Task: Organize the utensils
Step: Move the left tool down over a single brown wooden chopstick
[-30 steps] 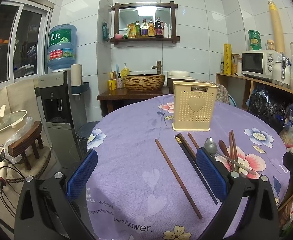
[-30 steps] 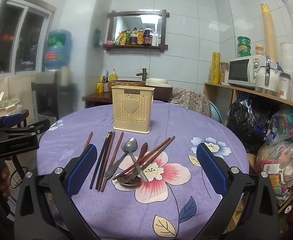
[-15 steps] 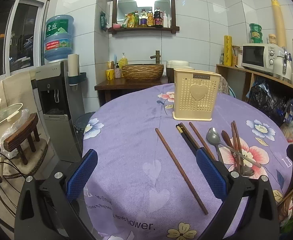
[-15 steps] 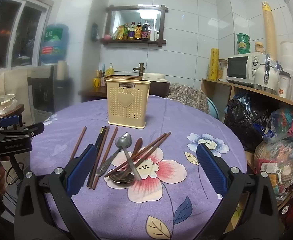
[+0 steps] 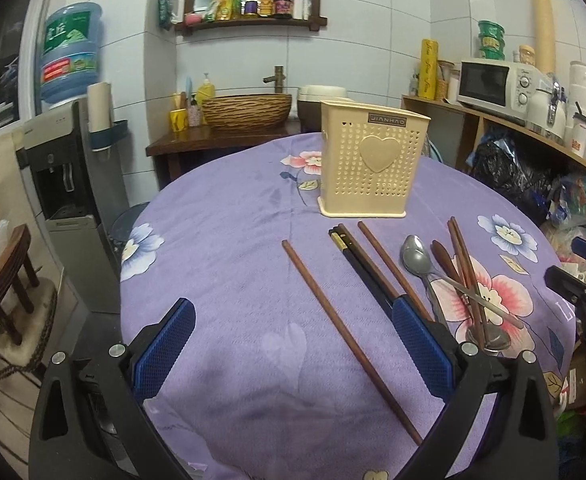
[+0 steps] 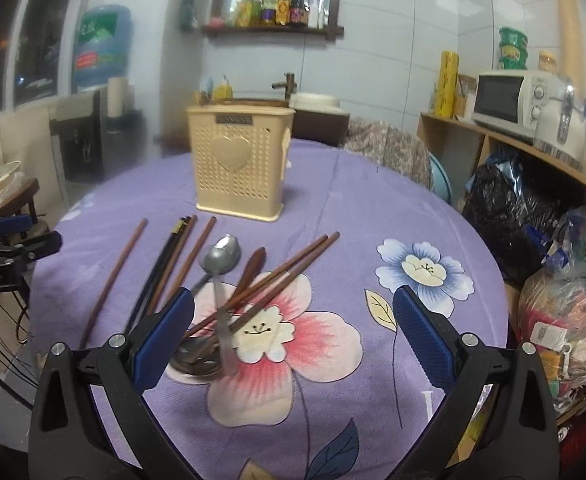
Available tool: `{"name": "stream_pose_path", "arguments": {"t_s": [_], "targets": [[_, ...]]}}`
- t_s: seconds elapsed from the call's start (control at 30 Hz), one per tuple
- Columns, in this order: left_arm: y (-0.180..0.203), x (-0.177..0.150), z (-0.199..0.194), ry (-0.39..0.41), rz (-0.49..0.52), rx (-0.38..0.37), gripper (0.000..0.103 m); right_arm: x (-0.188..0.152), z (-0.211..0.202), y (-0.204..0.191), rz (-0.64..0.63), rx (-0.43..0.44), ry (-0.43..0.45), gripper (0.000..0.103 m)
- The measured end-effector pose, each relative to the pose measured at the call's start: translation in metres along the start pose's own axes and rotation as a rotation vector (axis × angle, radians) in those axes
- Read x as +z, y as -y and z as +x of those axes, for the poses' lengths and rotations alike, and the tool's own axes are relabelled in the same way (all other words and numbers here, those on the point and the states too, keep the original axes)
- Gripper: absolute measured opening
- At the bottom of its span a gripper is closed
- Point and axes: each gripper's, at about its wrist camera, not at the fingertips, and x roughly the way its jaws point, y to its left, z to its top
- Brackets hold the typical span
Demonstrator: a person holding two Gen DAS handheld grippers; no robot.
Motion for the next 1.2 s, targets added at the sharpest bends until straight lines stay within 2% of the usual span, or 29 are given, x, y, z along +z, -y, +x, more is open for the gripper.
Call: {"name": "stream_pose_path", "arguments": {"t_s": [0.07, 0.2, 0.27, 0.4, 0.67, 0.9, 1.2], "targets": [[0.0, 0.006, 0.01, -0.032, 0.022, -0.006, 0.097, 0.003, 0.017, 0.006, 0.01, -0.004, -0.05, 0.098], [-0.003, 0.015, 0.032, -0.117, 0.041, -0.026, 0.088, 0.006, 0.045, 0.021, 0.081, 0.011, -0.143, 0.097], [-0.008, 0.018, 0.043, -0.166, 0.007, -0.058, 0.084, 0.009, 0.047, 0.024, 0.116, 0.027, -0.141, 0.097], [-0.014, 0.022, 0.064, -0.234, -0.061, -0.082, 0.072, 0.011, 0.044, 0.013, 0.075, 0.043, -0.116, 0.097], [-0.005, 0.025, 0.096, -0.314, -0.066, -0.026, 0.054, 0.01, 0.042, -0.005, 0.007, 0.086, -0.103, 0.097], [0.0, 0.026, 0.117, -0.371, -0.059, 0.03, 0.048, 0.016, 0.046, -0.012, -0.028, 0.141, -0.113, 0.075], [0.007, 0.032, 0.127, -0.382, -0.06, 0.038, 0.047, 0.027, 0.066, -0.034, -0.104, 0.291, -0.17, 0.06]]}}
